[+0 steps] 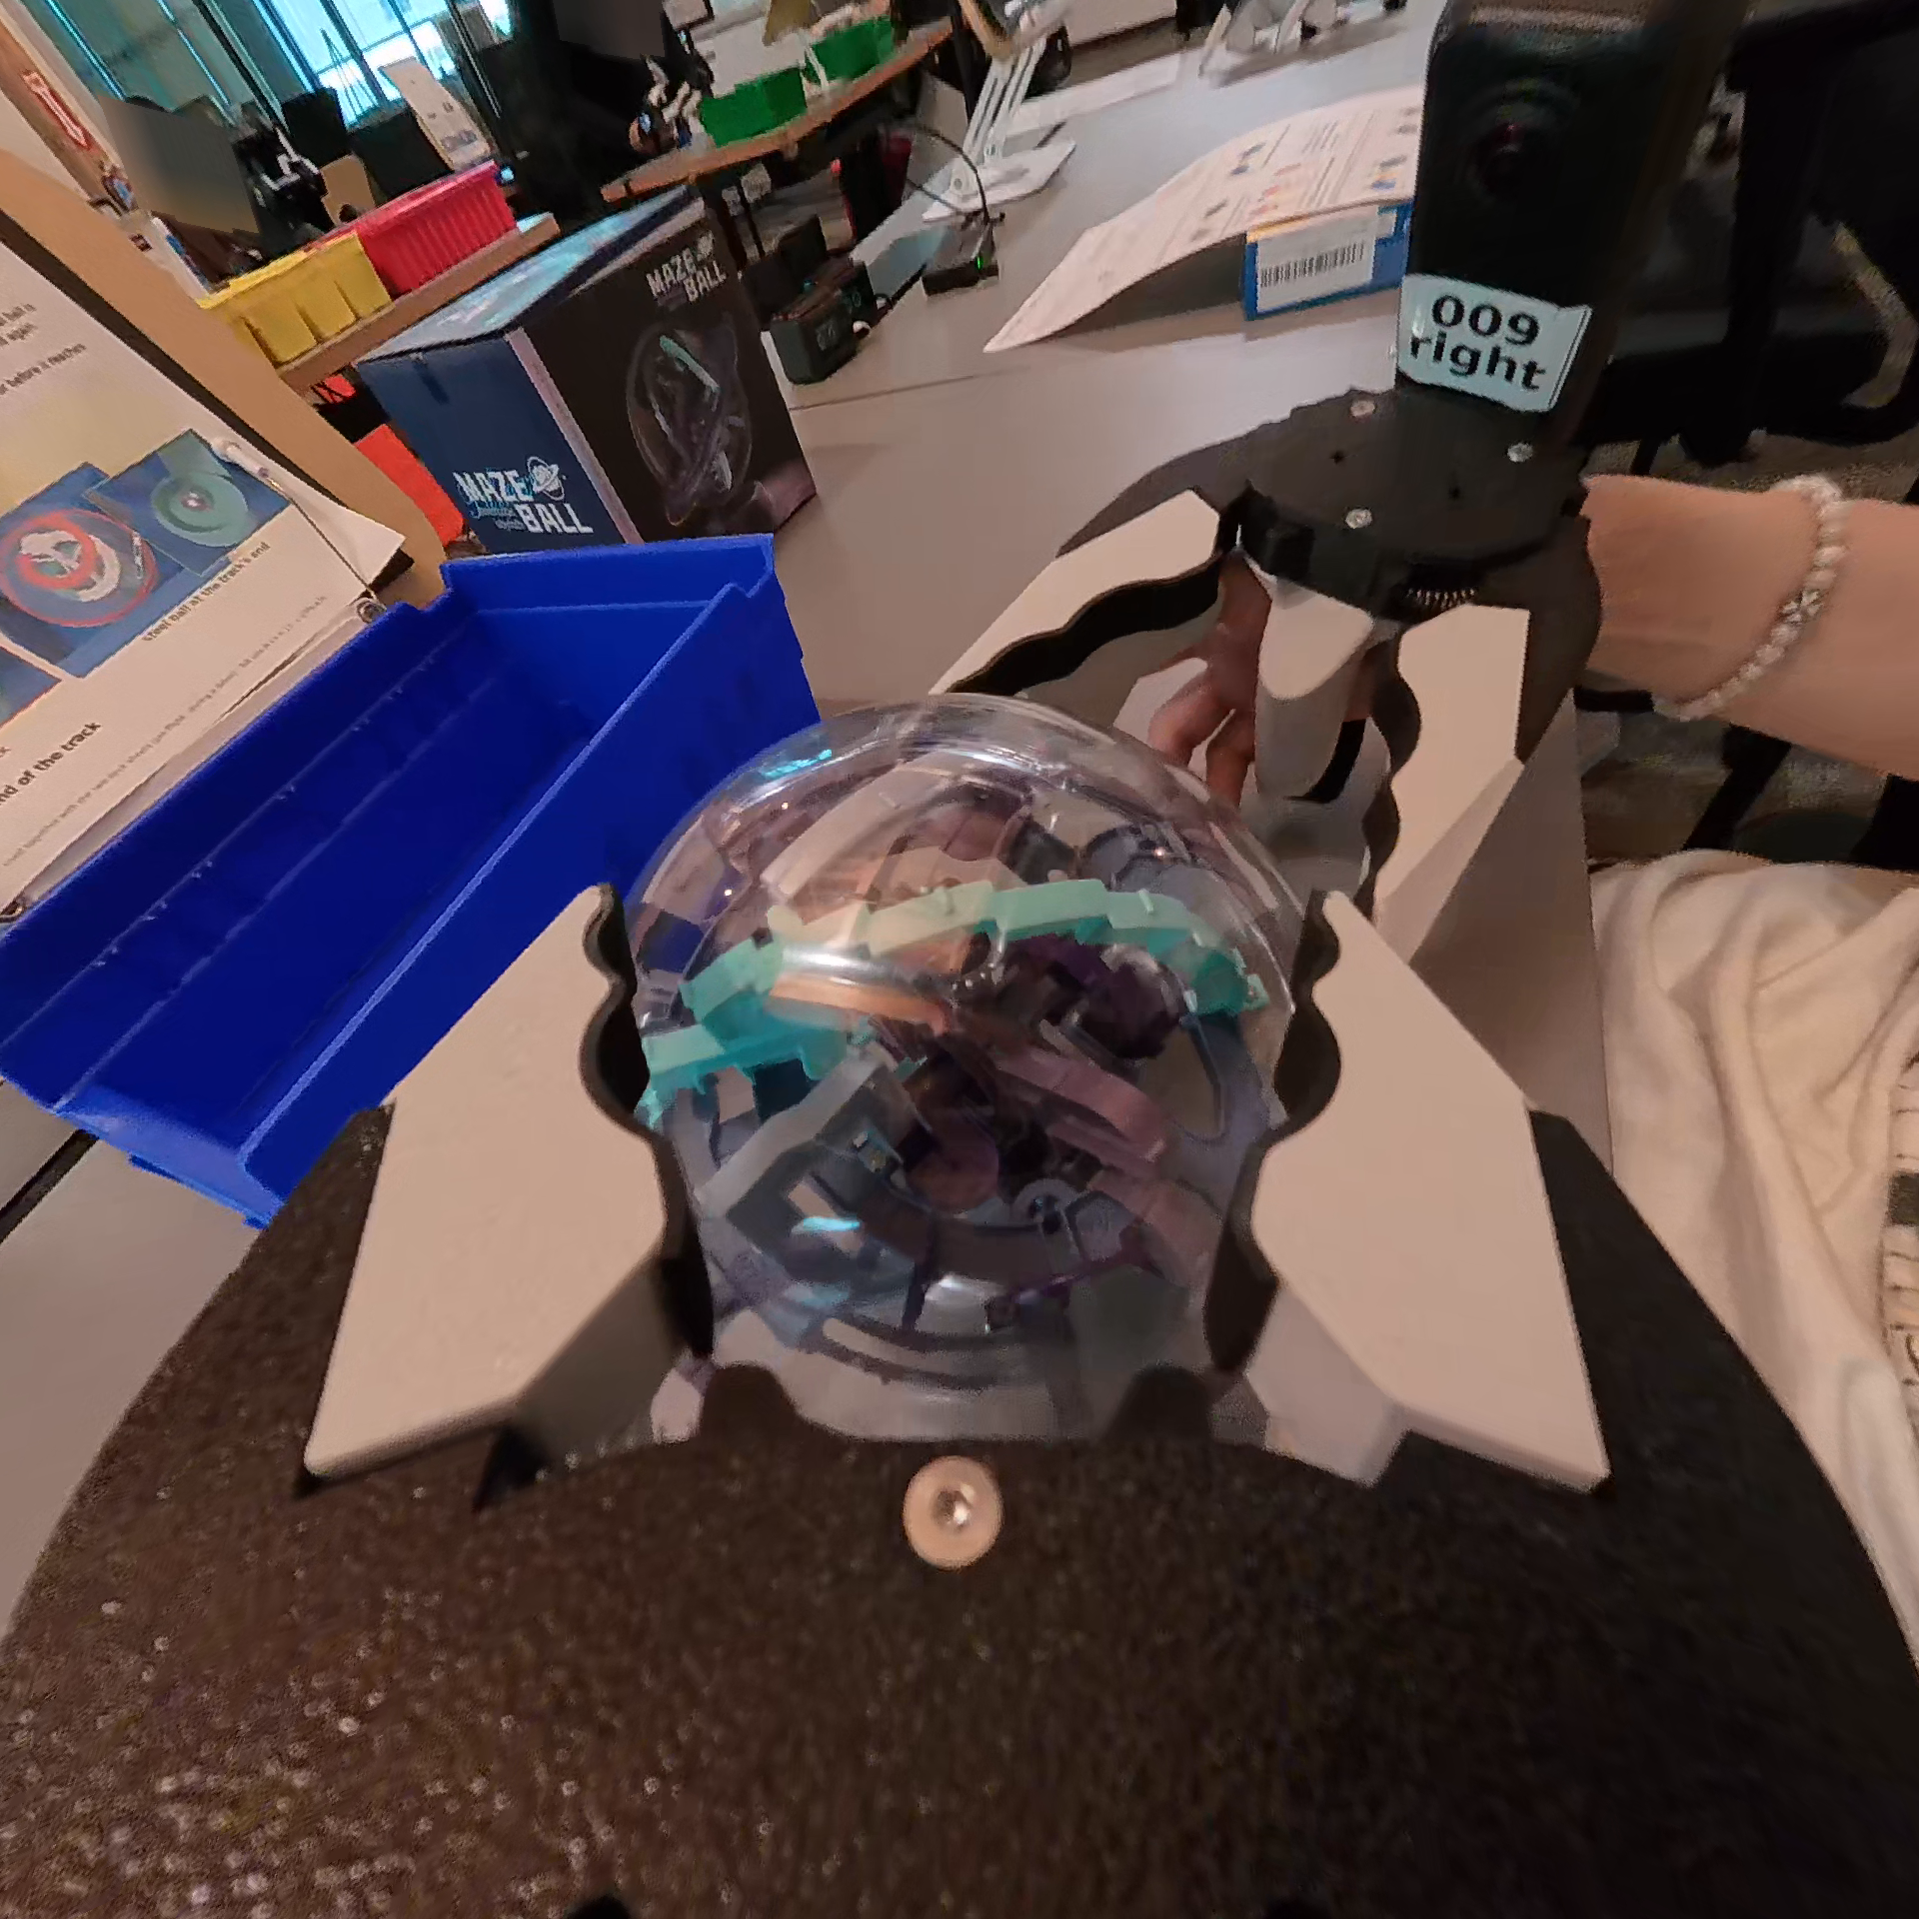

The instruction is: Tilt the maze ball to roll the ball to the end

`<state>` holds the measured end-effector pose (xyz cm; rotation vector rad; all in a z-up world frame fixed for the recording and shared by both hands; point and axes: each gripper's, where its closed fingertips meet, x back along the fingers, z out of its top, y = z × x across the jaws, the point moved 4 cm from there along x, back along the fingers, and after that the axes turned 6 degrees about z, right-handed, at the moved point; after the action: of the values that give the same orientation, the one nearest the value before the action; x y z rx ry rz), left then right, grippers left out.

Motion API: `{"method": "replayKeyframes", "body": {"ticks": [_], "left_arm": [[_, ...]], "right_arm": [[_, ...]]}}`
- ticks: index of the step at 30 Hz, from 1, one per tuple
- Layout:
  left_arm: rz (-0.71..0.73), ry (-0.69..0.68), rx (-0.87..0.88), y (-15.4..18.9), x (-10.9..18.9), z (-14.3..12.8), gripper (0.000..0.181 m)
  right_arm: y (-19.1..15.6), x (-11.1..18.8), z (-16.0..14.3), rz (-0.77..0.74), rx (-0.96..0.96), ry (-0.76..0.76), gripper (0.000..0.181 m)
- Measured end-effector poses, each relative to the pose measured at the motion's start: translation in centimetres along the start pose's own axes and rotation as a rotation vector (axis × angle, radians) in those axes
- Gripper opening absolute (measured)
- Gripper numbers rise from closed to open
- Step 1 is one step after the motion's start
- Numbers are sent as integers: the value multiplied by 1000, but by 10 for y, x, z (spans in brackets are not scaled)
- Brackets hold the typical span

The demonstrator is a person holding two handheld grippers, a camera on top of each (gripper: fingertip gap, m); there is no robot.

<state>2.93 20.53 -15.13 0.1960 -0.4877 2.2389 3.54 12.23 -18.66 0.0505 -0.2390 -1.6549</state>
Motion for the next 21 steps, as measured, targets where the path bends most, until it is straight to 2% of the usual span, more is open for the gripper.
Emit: {"method": "replayKeyframes", "body": {"ticks": [1,10,21], "left_arm": [[-1,-14,-18,1,1,0,122],[-40,-4,-137,11,3,1,123],[42,57,-194,21,13,-1,122]], "right_arm": [[-1,-1,0,8,12,-4,119],[-5,-1,1,57,88,-36,119],[-10,-4,2,102,140,-70,120]]}}
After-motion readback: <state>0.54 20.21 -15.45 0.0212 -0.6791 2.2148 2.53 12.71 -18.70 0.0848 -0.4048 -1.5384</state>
